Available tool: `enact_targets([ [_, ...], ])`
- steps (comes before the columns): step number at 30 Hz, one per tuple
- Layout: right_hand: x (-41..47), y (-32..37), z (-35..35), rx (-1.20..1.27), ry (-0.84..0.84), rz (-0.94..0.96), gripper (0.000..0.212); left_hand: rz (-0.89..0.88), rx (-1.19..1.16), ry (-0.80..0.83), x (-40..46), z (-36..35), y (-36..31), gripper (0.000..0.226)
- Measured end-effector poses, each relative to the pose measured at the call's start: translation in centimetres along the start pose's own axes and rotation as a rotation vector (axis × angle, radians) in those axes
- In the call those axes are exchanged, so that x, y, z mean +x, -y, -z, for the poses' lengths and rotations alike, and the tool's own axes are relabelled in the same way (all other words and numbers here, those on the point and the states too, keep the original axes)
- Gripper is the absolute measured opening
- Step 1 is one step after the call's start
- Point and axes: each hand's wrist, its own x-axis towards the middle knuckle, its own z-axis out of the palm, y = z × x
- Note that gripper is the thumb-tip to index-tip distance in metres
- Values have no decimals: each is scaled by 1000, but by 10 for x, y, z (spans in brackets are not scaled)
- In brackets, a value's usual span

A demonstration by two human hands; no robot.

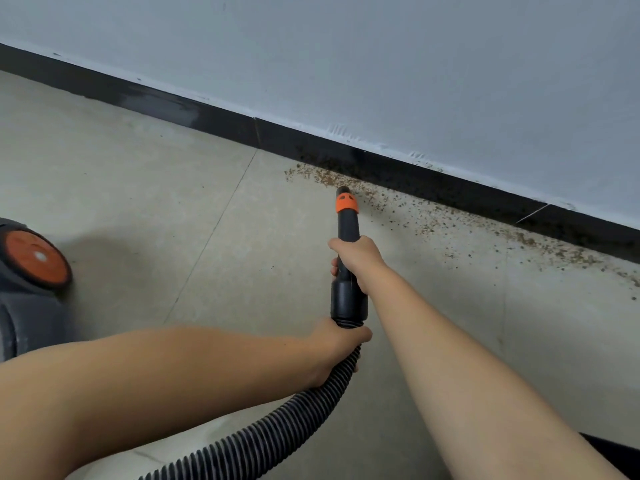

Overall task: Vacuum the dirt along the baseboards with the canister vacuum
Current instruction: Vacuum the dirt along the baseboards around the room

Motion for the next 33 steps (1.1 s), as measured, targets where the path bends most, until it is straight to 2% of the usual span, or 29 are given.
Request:
enact_targets([
  [6,9,19,-7,-15,-13,2,25,-52,-22,-47,2,8,-12,11],
  [11,10,39,-48,-148,143,24,30,-82,-170,-157,2,23,-13,23],
  [16,11,55,-76,-175,231,25,31,-107,-254,-232,2,43,-21,21],
  [25,10,43,-46,-83,121,-12,27,-77,-158,-150,5,31,-16,21],
  [33,12,26,-2,27,-82,-43,26,-69,-6,-34,1,15,-20,22],
])
